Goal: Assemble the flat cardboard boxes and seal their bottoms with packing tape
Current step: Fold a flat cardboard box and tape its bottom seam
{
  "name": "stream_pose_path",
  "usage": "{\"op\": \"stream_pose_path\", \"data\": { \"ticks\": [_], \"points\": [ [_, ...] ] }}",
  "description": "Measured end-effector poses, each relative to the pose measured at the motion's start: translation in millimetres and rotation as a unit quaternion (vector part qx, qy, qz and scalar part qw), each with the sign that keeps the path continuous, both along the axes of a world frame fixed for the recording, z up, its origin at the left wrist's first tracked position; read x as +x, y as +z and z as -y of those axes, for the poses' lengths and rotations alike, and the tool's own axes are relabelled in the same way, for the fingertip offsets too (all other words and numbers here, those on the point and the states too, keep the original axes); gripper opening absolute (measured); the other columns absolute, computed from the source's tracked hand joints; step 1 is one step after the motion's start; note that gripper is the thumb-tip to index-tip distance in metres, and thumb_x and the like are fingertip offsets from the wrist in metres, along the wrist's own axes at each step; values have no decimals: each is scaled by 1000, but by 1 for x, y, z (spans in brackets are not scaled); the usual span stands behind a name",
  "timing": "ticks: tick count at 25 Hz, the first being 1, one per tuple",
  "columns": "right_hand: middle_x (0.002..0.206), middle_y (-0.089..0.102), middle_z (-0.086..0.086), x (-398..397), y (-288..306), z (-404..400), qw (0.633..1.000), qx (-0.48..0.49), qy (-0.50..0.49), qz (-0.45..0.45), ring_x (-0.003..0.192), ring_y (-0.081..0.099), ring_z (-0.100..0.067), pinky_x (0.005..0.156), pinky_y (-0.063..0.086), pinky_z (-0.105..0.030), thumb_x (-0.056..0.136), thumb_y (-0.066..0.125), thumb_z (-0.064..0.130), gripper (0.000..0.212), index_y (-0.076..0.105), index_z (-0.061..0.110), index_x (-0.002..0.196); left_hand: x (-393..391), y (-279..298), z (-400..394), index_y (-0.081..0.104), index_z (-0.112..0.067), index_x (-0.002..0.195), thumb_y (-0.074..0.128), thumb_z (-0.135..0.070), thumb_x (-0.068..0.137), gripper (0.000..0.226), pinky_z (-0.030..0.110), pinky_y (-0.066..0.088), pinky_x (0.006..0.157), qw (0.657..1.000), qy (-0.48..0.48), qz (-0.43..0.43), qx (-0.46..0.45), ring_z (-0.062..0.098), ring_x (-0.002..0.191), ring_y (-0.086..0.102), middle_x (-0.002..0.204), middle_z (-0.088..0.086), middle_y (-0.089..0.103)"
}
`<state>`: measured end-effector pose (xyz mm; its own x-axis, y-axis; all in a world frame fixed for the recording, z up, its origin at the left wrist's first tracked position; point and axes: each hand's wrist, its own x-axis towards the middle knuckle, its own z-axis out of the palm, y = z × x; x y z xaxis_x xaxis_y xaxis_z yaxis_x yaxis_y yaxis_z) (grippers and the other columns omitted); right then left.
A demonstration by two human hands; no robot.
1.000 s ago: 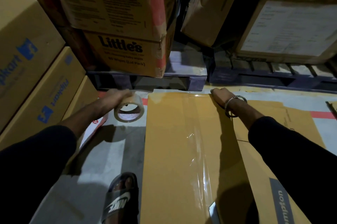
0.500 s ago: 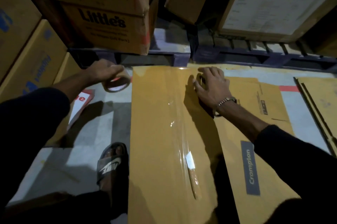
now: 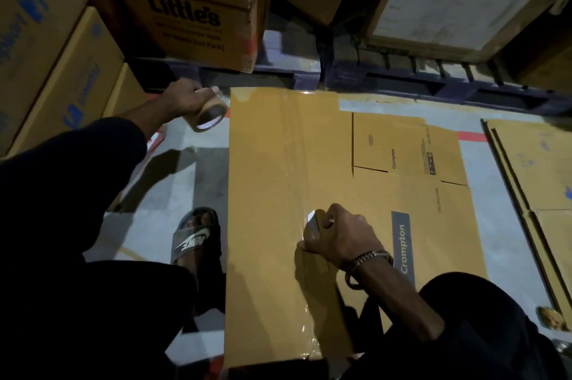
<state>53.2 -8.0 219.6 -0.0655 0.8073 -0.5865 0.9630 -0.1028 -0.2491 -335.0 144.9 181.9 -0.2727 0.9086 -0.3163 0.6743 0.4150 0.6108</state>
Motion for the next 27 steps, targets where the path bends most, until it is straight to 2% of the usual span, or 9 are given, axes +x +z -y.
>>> {"op": "stream_pose_path", "data": {
  "ticks": [4,6,9,11,14,18,22,24,27],
  "points": [
    [74,57,4,-9,-1,1,1000,-12,5,-20,80,63,-23,55,42,-25,88,72,42,26,64,18,84,-1,5,3,68,-8,120,48,-58,104,56,41,46,88,999,5,31,-8,30,102,61,113,17,65],
    [74,60,2,-12,-1,-2,1000,-24,15,-6,74,62,-21,52,40,-23,84,72,42,25,61,21,76,-3,4,3,65,-9,121,47,-53,106,50,41,49,91,996,20,83,-11,28,100,63,115,15,65],
    [78,65,1,-13,2,-17,999,-6,-15,-39,67,63,-15,50,48,-25,88,69,43,22,65,21,90,-5,4,4,64,-12,114,46,-30,108,26,31,47,79,990,30,139,2,19,89,62,115,15,66],
    [81,70,-1,-21,11,-39,990,8,-79,-114,68,67,-14,48,50,-22,94,68,39,20,66,22,105,-10,1,3,65,-12,110,48,-24,106,22,35,47,82,992,19,124,9,22,90,62,112,16,67],
    [83,68,-4,-55,21,-76,945,10,-187,-270,64,67,-18,46,52,-23,97,67,28,18,64,20,113,-19,-8,0,69,-17,100,54,-25,100,17,46,52,92,993,18,117,20,28,95,65,111,14,68],
    [91,73,-6,-131,13,-126,911,55,-189,-364,72,75,-23,56,64,-37,102,57,19,20,62,26,120,-29,-14,-7,71,-20,110,60,-29,96,21,50,52,98,993,2,118,32,28,101,65,112,9,68],
    [102,70,-13,-220,-22,-166,926,170,-54,-334,76,74,-26,60,65,-39,100,54,21,36,55,27,136,-40,-16,-14,72,-21,117,66,-27,95,23,47,50,100,994,-11,98,43,26,106,63,114,6,68],
    [103,69,-12,-246,-36,-173,931,225,-8,-287,87,70,-29,73,63,-46,98,54,22,43,51,22,141,-45,-20,-17,73,-20,115,70,-31,93,25,47,52,98,995,-18,89,39,25,105,65,112,6,69],
    [101,69,-14,-255,-56,-174,932,279,12,-233,92,66,-33,78,60,-48,100,52,23,38,52,16,137,-51,-21,-24,74,-18,111,73,-38,93,27,41,54,91,997,-31,54,43,21,99,66,107,4,71]
  ]
}}
